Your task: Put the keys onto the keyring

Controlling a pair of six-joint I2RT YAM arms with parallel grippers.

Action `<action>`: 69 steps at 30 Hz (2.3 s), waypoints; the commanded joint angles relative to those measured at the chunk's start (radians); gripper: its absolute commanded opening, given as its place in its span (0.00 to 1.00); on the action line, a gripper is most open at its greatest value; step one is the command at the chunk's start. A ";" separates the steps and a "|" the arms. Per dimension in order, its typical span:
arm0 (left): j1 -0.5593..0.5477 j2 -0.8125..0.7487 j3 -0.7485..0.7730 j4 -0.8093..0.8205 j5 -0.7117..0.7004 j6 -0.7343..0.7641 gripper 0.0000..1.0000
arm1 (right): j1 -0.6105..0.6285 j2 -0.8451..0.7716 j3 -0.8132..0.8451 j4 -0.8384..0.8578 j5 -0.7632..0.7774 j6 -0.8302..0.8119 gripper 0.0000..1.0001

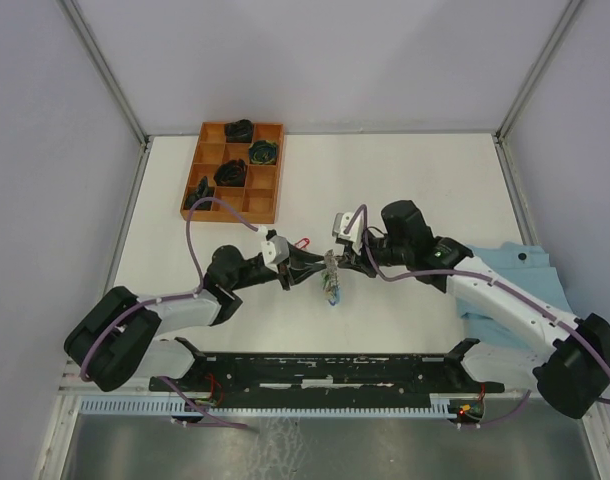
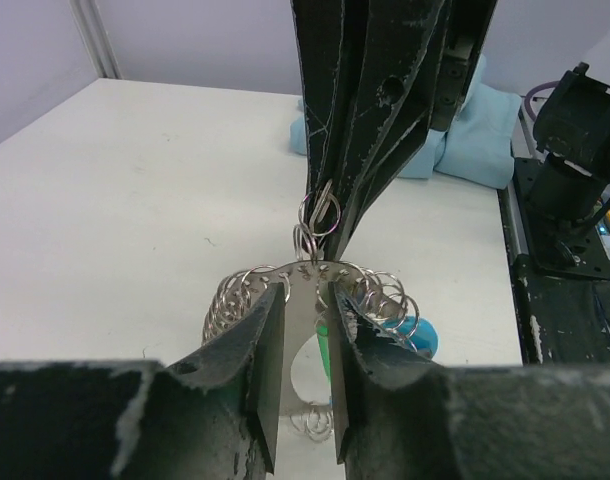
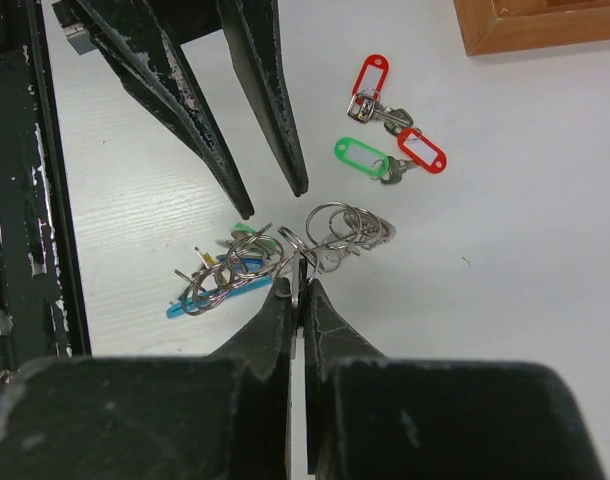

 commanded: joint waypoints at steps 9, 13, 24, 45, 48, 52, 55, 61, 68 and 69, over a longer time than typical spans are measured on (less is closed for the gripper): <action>-0.001 -0.042 0.028 0.023 0.033 -0.017 0.48 | 0.065 0.035 0.210 -0.256 0.091 -0.114 0.01; -0.007 -0.038 0.040 0.021 0.059 -0.039 0.49 | 0.083 0.056 0.235 -0.276 0.130 -0.106 0.01; -0.056 -0.039 0.048 -0.031 0.024 -0.049 0.48 | 0.127 0.102 0.281 -0.304 0.199 -0.091 0.01; -0.062 -0.029 0.078 -0.164 -0.047 0.000 0.27 | 0.158 0.111 0.331 -0.344 0.178 -0.090 0.01; -0.064 -0.032 0.081 -0.163 -0.048 0.003 0.27 | 0.161 0.112 0.341 -0.351 0.166 -0.091 0.01; -0.065 -0.038 0.088 -0.164 -0.043 0.008 0.17 | 0.164 0.127 0.350 -0.366 0.165 -0.091 0.01; -0.066 -0.047 0.087 -0.164 -0.045 0.015 0.03 | 0.166 0.137 0.361 -0.394 0.191 -0.091 0.01; -0.066 -0.077 0.054 -0.163 -0.069 0.026 0.03 | 0.160 0.126 0.371 -0.470 0.311 -0.092 0.01; -0.066 -0.114 0.023 -0.132 -0.101 0.016 0.03 | 0.115 0.146 0.373 -0.564 0.340 -0.066 0.01; -0.067 -0.116 0.018 -0.127 -0.106 0.012 0.03 | 0.107 0.147 0.371 -0.574 0.338 -0.063 0.01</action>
